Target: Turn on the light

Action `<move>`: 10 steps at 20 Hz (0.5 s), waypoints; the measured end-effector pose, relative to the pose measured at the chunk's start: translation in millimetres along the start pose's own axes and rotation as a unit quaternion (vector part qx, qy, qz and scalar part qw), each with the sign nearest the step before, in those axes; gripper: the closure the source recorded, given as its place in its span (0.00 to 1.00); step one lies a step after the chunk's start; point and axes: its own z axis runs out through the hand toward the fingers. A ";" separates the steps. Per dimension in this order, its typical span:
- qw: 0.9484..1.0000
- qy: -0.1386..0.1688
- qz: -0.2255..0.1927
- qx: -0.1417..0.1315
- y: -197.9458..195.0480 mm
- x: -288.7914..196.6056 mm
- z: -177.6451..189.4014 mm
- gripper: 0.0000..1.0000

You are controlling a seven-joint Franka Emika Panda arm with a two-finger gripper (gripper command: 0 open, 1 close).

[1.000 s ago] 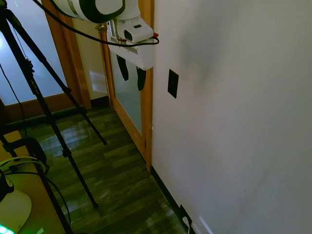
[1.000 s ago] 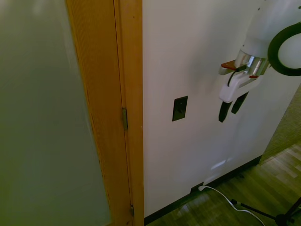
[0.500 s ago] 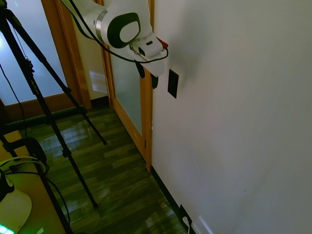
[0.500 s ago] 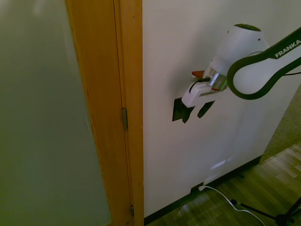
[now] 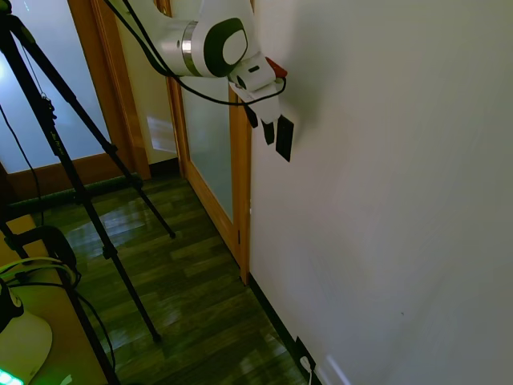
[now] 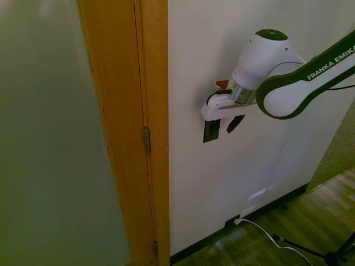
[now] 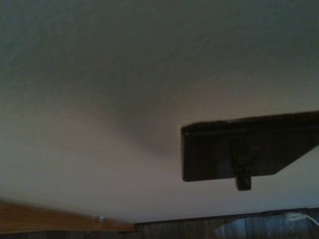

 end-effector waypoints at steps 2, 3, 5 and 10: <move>1.000 0.013 0.009 -0.007 1.0 7.9 8.3 1.00; 1.000 0.016 0.013 -0.009 1.0 11.5 12.8 1.00; 1.000 0.023 0.016 -0.007 -2.6 15.3 18.7 1.00; 0.999 0.049 0.023 0.001 -11.0 13.4 17.9 1.00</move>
